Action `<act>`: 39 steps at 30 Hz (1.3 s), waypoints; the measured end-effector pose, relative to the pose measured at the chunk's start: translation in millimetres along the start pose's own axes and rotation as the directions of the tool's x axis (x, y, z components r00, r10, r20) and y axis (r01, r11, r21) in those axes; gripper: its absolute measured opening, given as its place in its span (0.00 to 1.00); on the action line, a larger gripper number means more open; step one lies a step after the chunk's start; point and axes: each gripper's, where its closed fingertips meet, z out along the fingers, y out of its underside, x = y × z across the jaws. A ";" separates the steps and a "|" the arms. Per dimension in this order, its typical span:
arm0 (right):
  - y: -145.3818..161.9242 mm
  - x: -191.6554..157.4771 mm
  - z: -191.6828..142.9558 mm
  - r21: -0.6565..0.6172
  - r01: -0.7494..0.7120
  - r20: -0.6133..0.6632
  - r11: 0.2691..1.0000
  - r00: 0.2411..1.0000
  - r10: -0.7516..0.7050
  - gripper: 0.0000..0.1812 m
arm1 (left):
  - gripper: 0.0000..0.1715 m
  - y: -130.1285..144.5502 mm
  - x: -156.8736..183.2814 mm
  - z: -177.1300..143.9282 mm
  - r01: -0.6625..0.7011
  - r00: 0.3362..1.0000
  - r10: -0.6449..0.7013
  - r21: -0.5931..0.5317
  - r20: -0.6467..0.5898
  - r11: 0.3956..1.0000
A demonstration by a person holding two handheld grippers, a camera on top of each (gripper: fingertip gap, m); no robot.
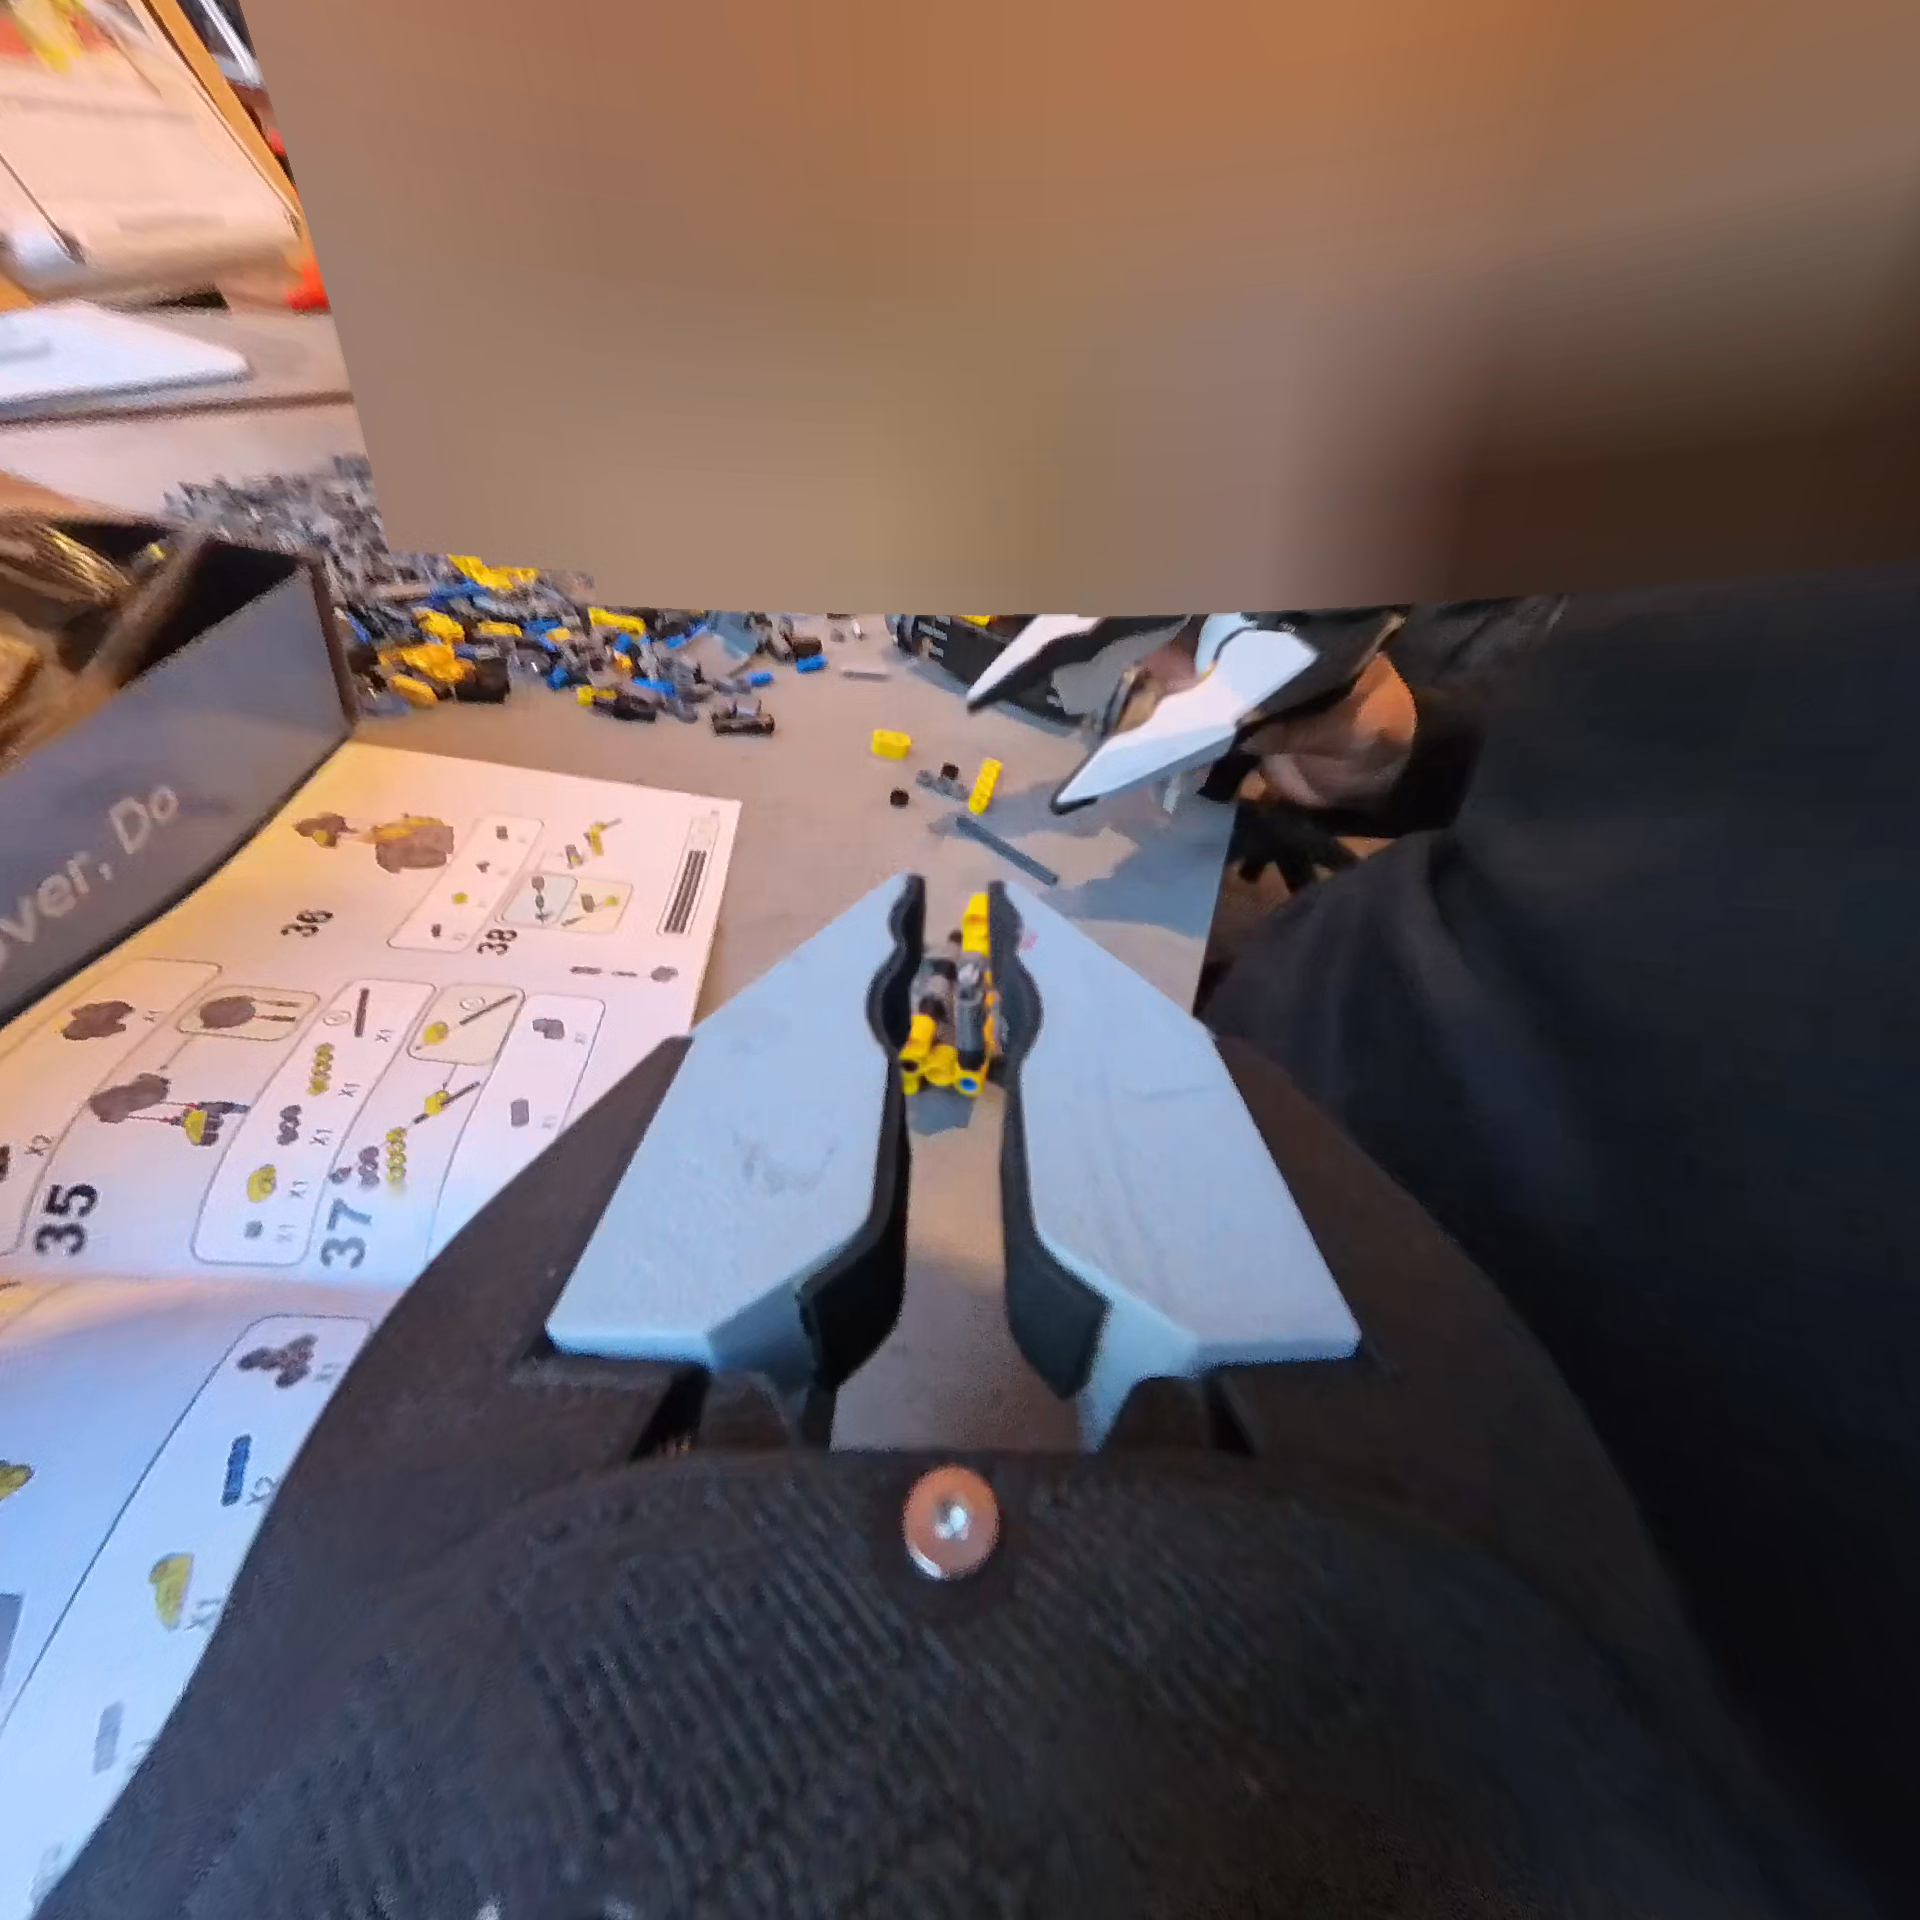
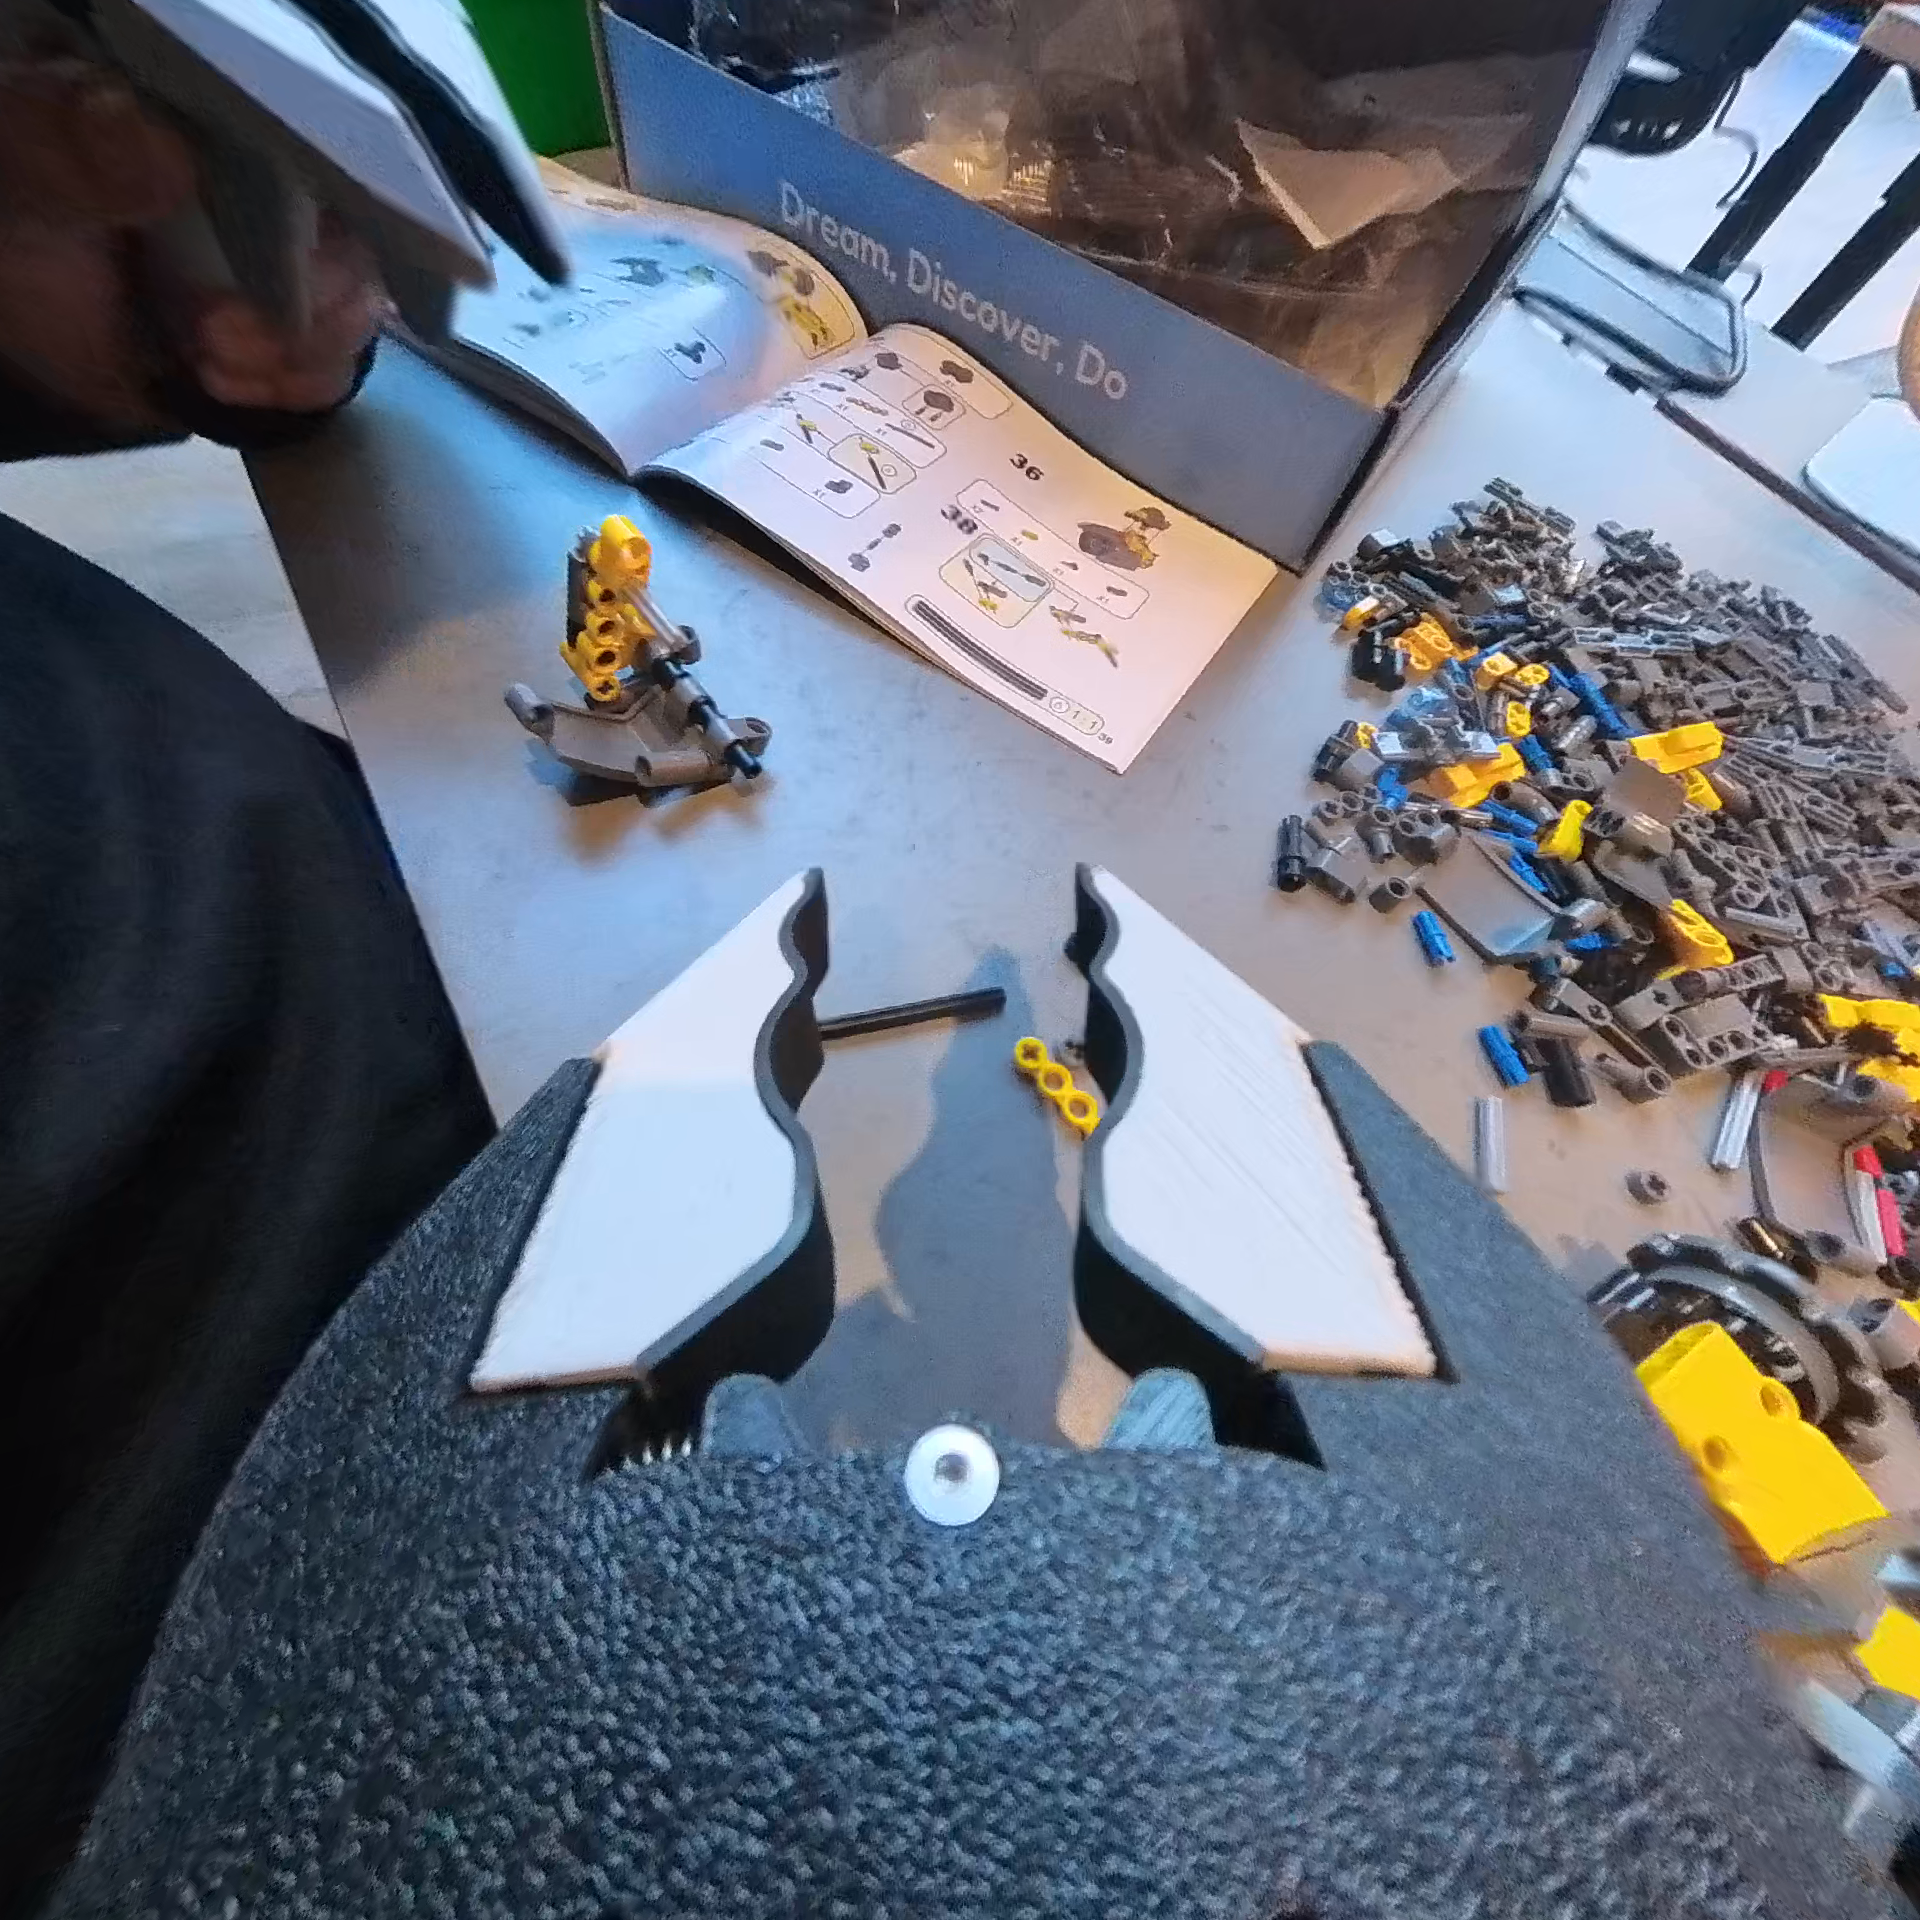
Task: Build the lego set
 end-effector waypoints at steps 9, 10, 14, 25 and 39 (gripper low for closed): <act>-37.0 -43.7 2.4 0.118 0.001 0.221 0.993 0.975 -0.028 0.14 | 0.28 15.6 6.6 21.9 -0.052 0.996 0.040 -0.148 -0.082 0.988; -41.9 -50.5 5.0 0.123 0.019 0.259 0.992 0.965 -0.051 0.14 | 0.30 21.6 7.7 25.5 -0.063 0.995 0.047 -0.191 -0.087 0.980; -44.2 -61.8 20.7 0.056 0.126 0.347 0.991 0.928 -0.137 0.08 | 0.26 40.5 4.2 35.1 -0.056 0.996 0.032 -0.327 -0.078 0.944; -49.7 -74.0 60.4 -0.040 0.000 0.494 0.999 0.869 0.020 0.05 | 0.03 54.4 5.0 41.4 -0.024 0.997 -0.007 -0.413 -0.074 0.910; -73.8 -65.0 54.0 0.069 -0.266 0.505 0.962 0.841 0.196 0.05 | 0.03 37.7 -0.4 53.4 -0.030 0.990 0.070 -0.304 0.121 0.952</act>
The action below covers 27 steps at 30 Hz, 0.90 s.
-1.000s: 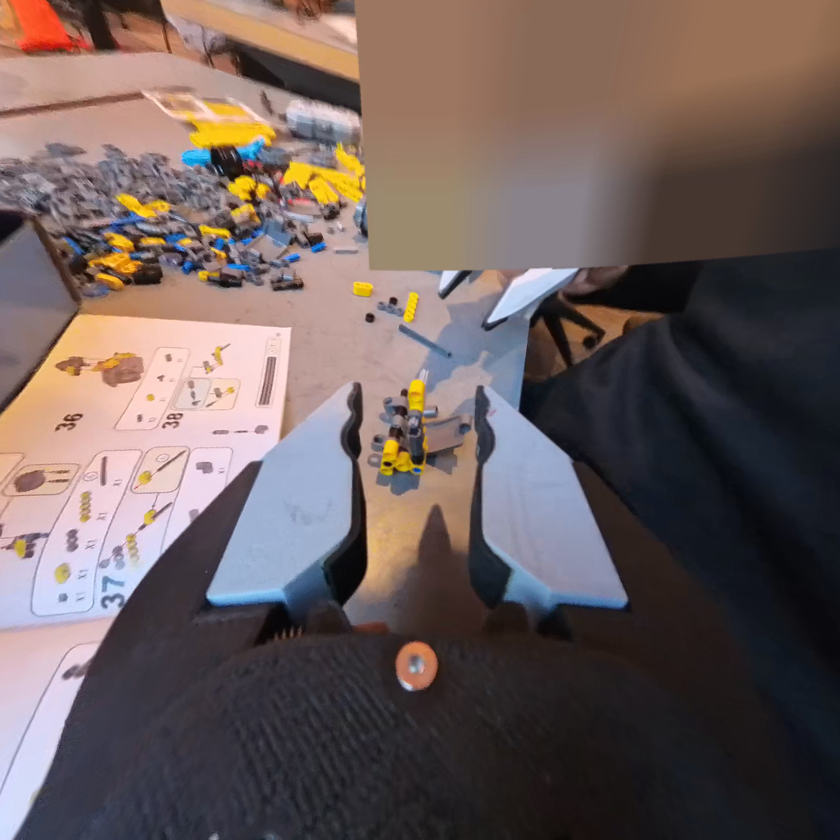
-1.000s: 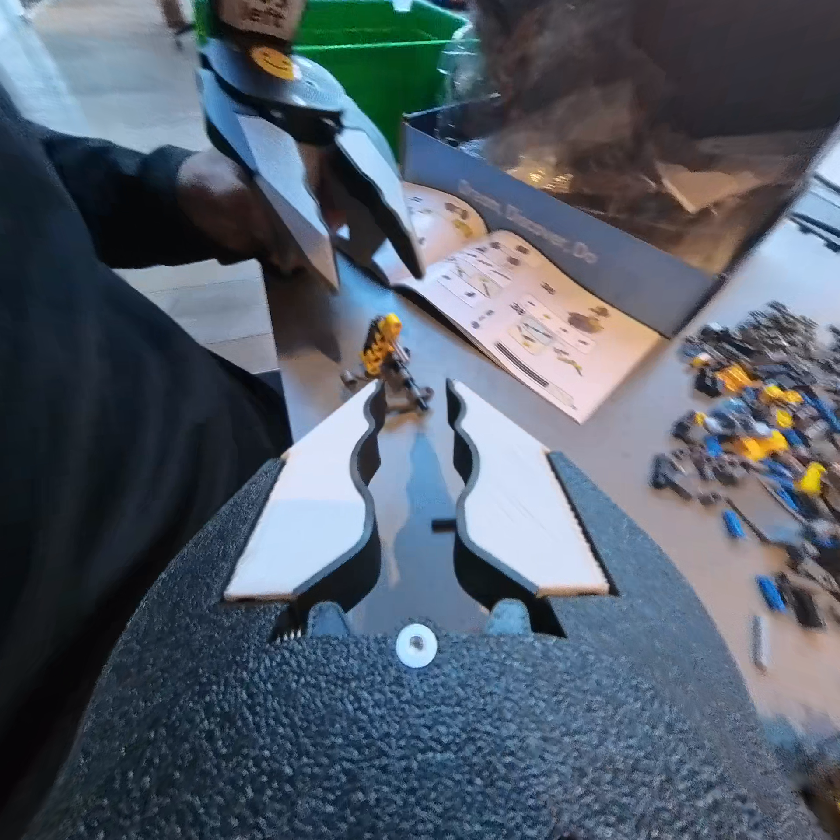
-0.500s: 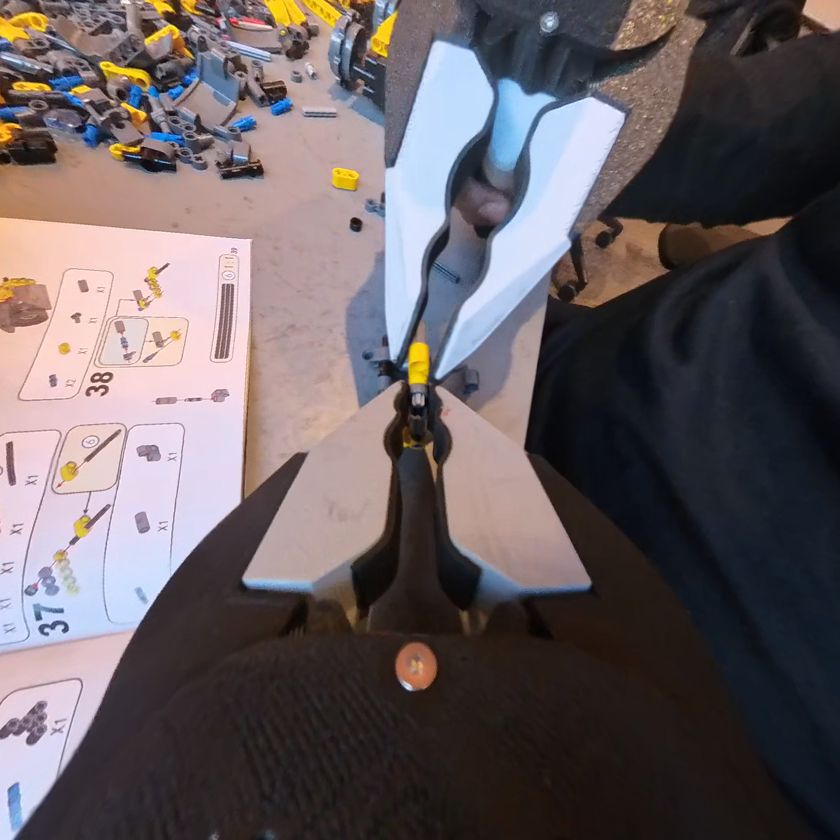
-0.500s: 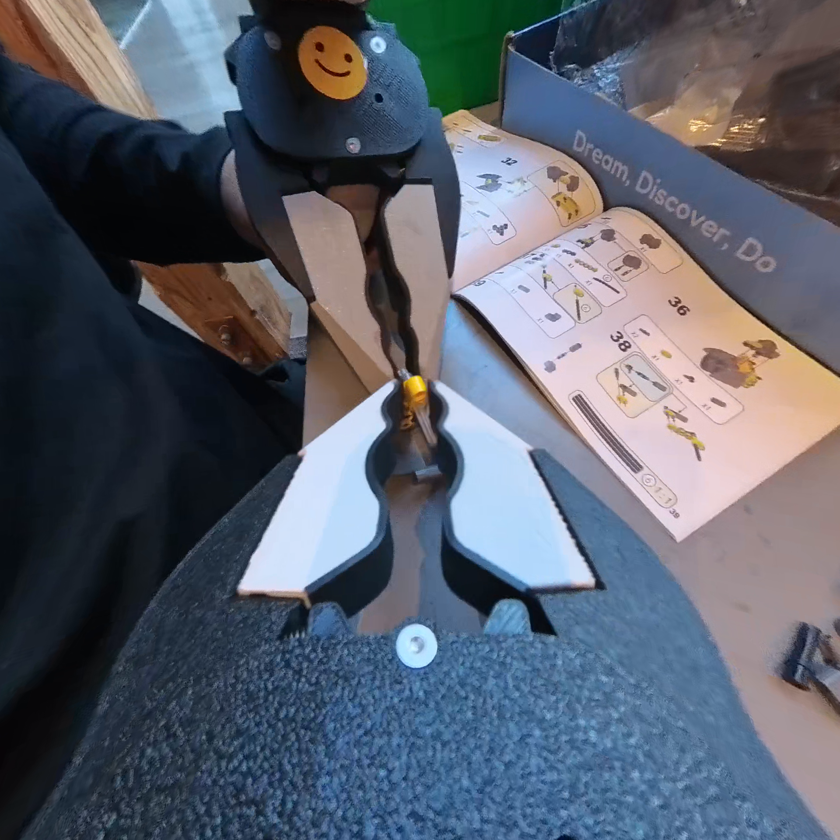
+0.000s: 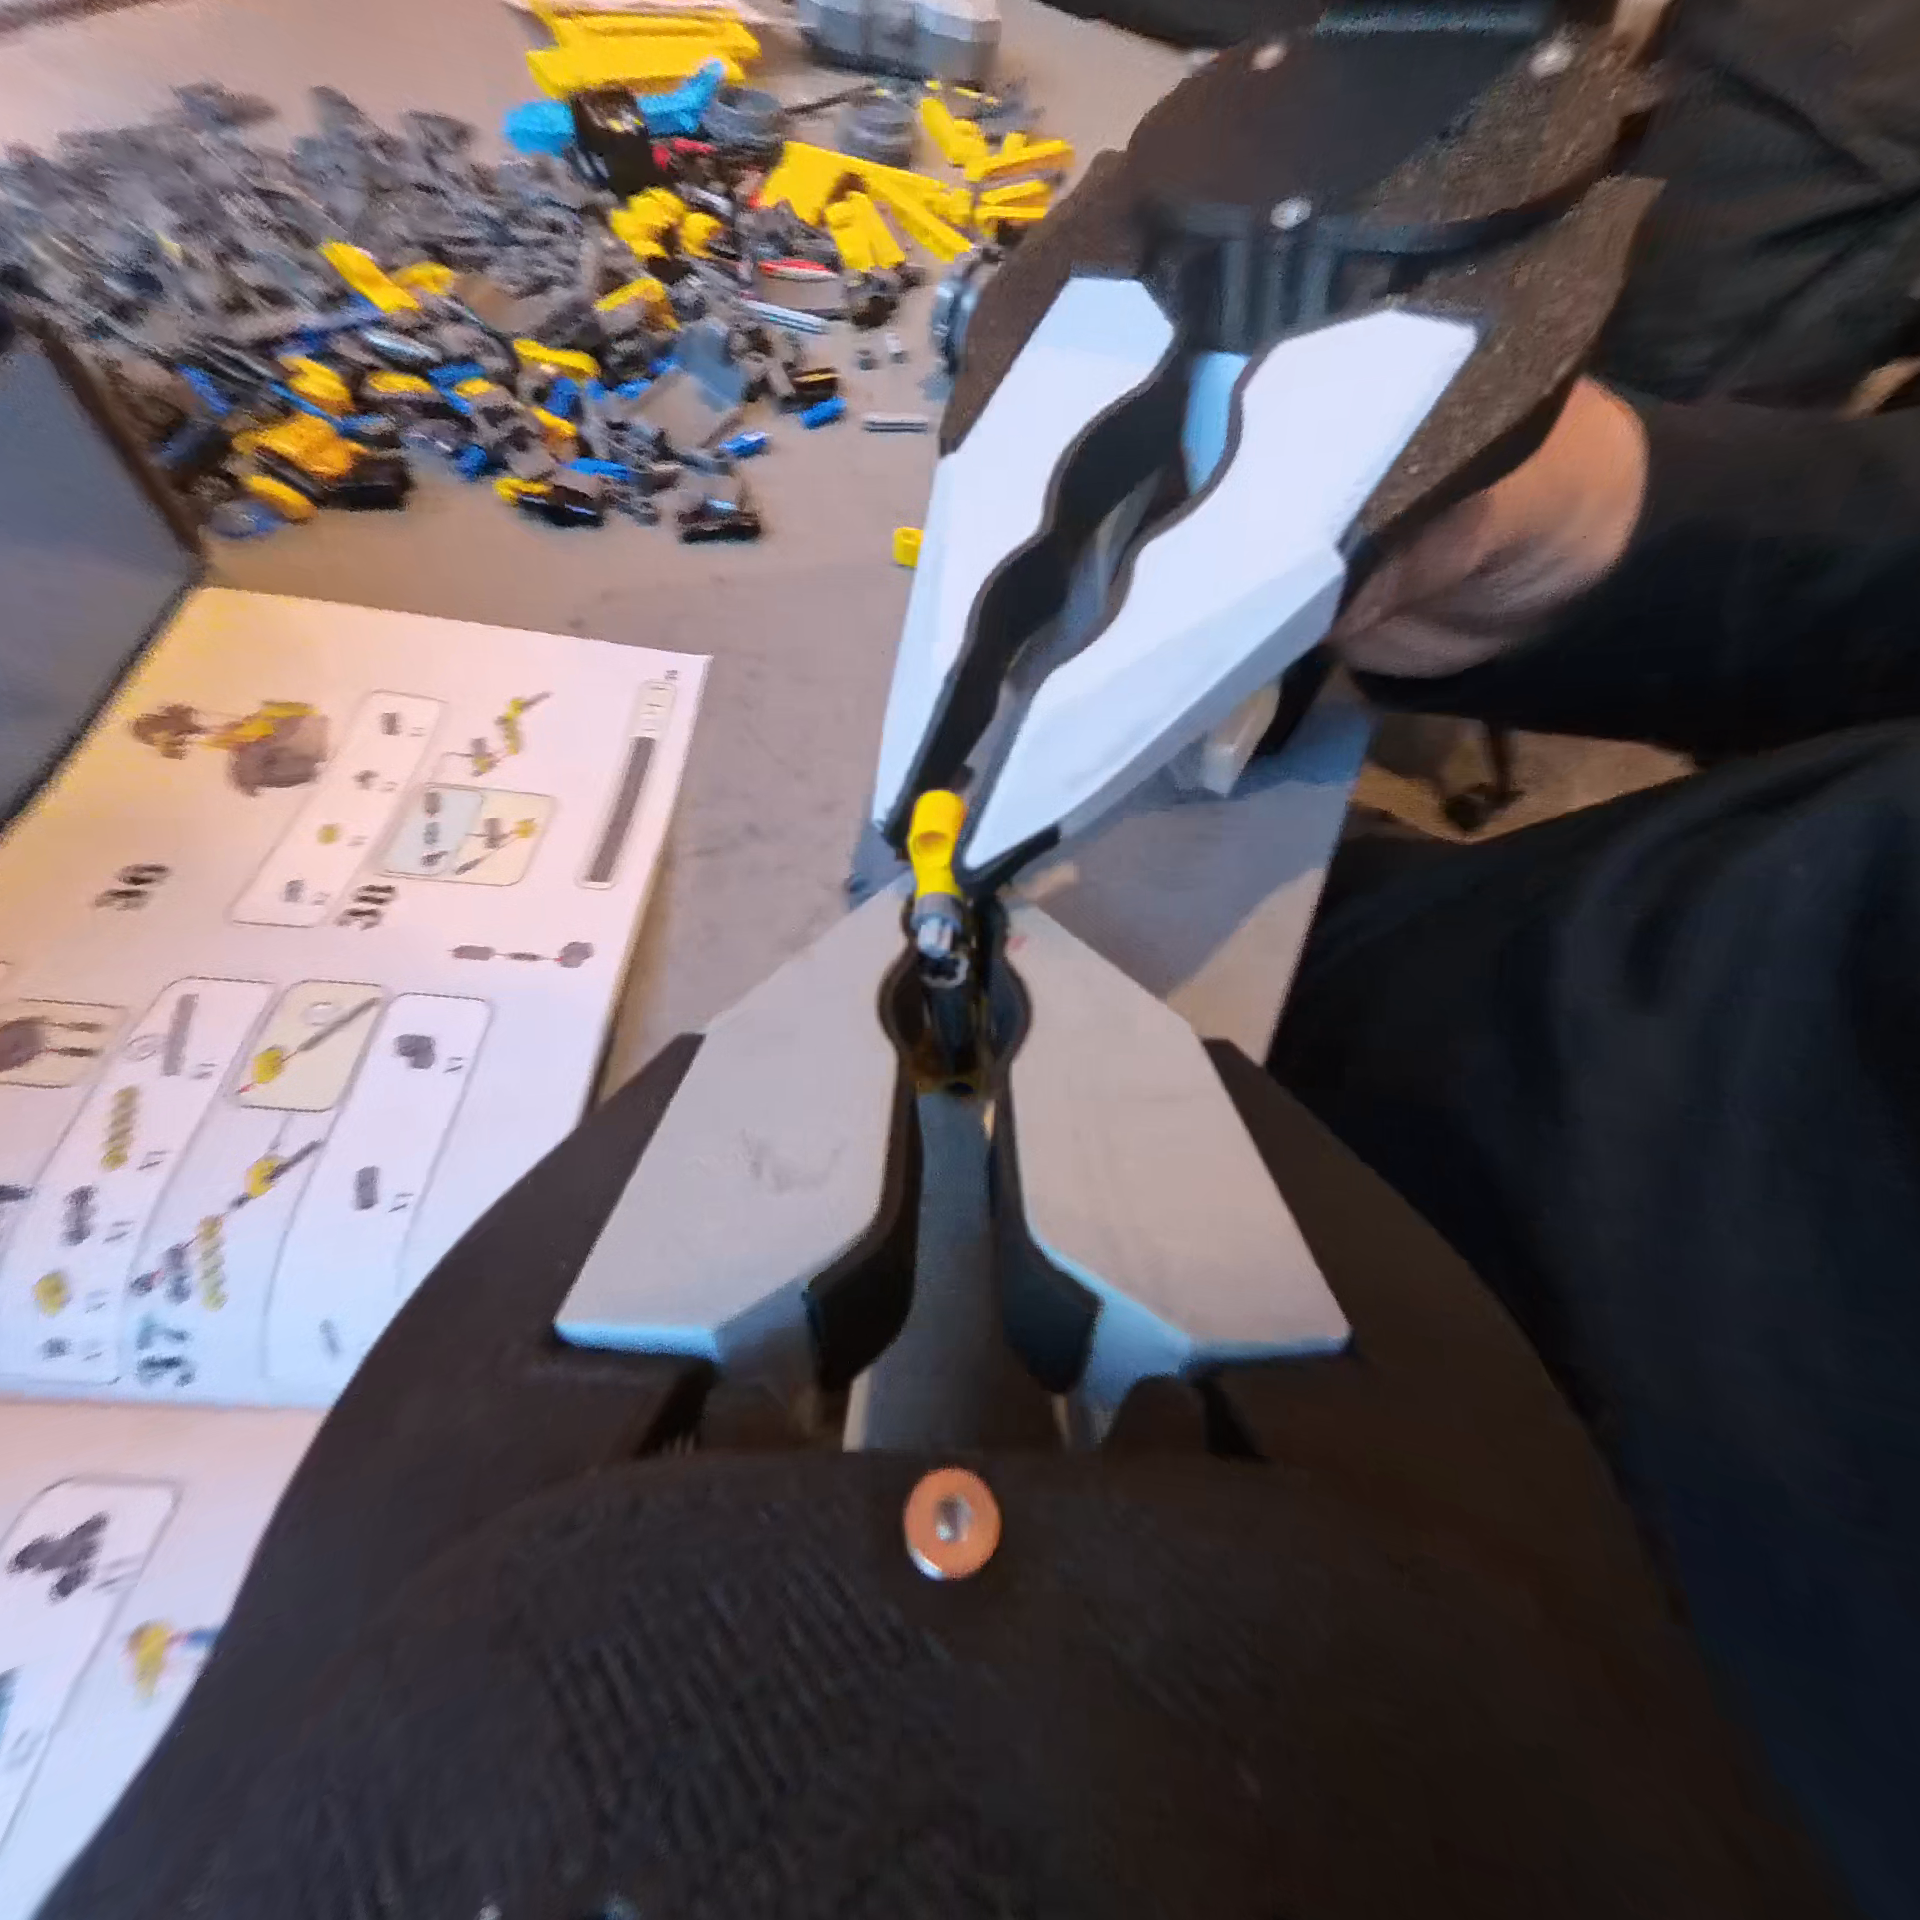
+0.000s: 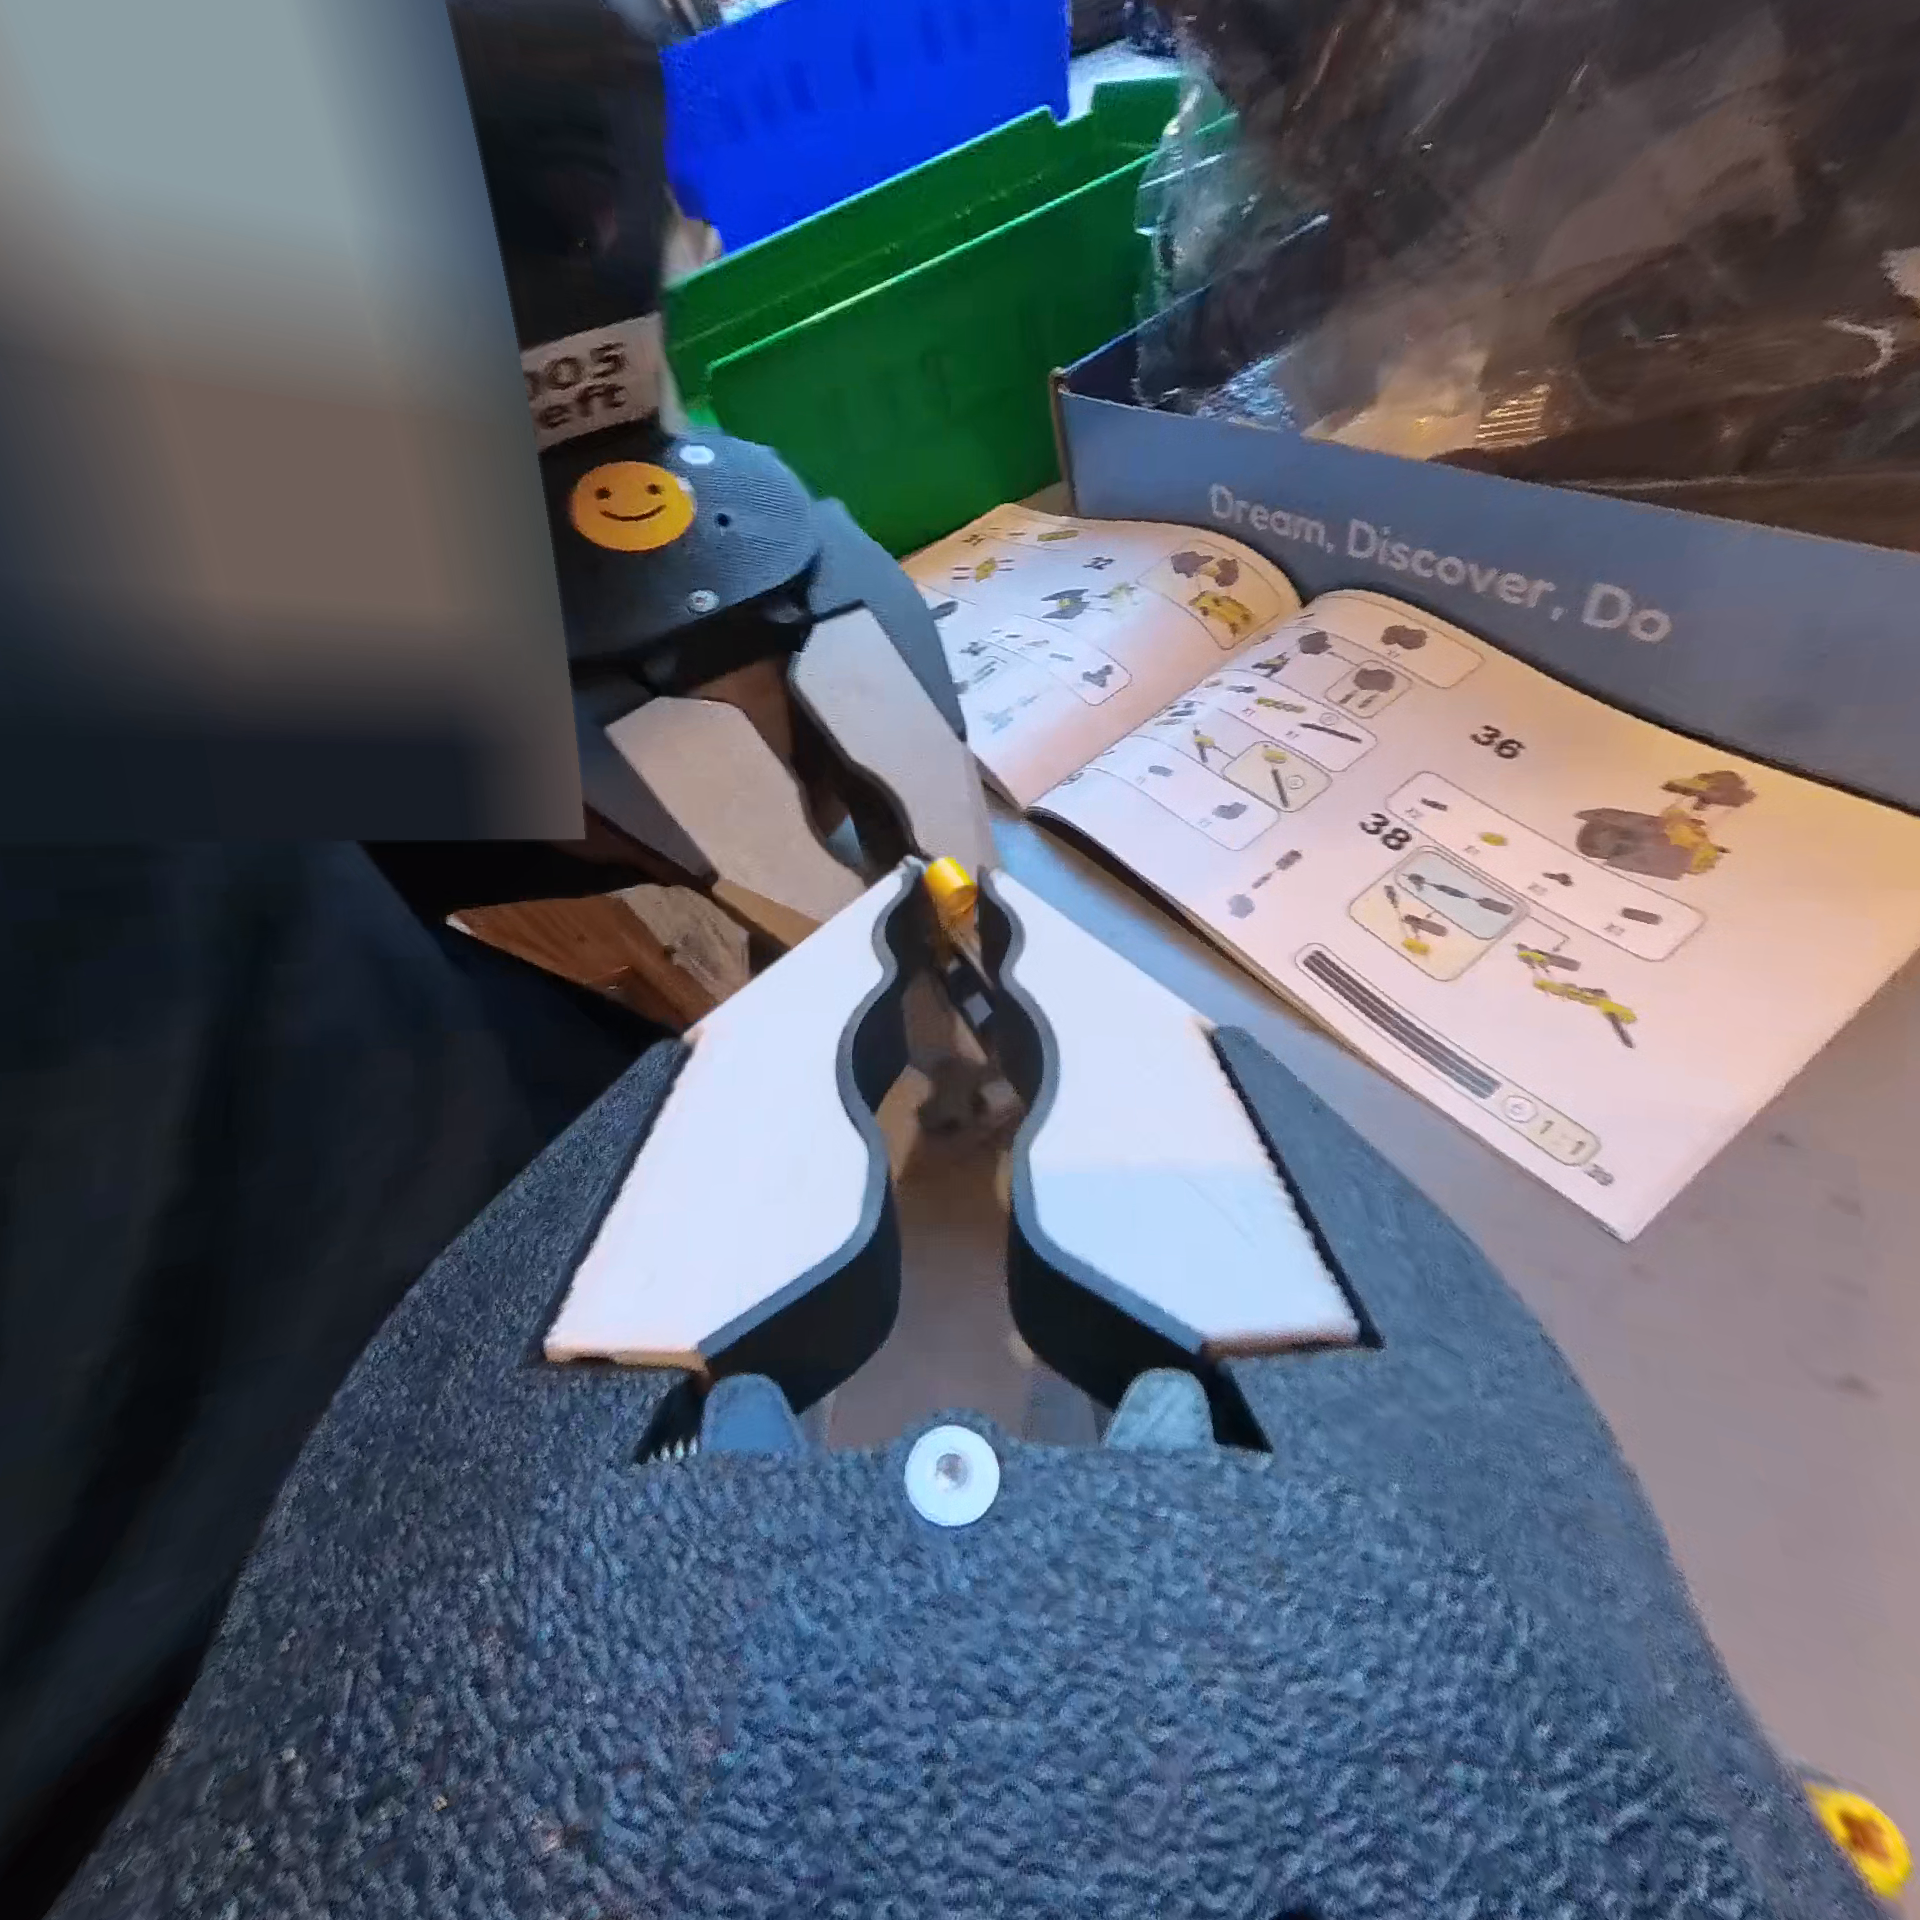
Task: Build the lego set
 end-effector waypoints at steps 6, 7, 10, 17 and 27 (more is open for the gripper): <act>-4.0 17.6 -3.4 0.027 0.032 -0.234 0.999 0.972 -0.025 0.06 | 0.03 -6.1 -22.4 3.9 -0.036 0.978 0.033 0.010 0.206 0.999; -5.6 20.9 -6.4 0.043 0.004 -0.256 0.999 0.967 0.007 0.10 | 0.03 -8.4 -23.8 4.1 -0.063 0.969 0.058 0.014 0.240 0.998; -8.2 21.5 -10.4 0.095 -0.065 -0.242 0.993 0.966 0.086 0.10 | 0.03 -7.9 -25.6 8.8 -0.087 0.955 0.088 -0.014 0.282 0.996; -7.7 16.8 -3.3 0.136 -0.104 -0.219 0.985 0.967 0.133 0.07 | 0.03 -12.3 -24.7 8.1 -0.157 0.925 0.153 -0.015 0.348 0.987; -10.0 20.6 -2.3 0.104 -0.010 -0.235 0.995 0.971 0.034 0.03 | 0.03 -11.9 -25.1 -0.2 -0.169 0.931 0.172 -0.037 0.322 0.985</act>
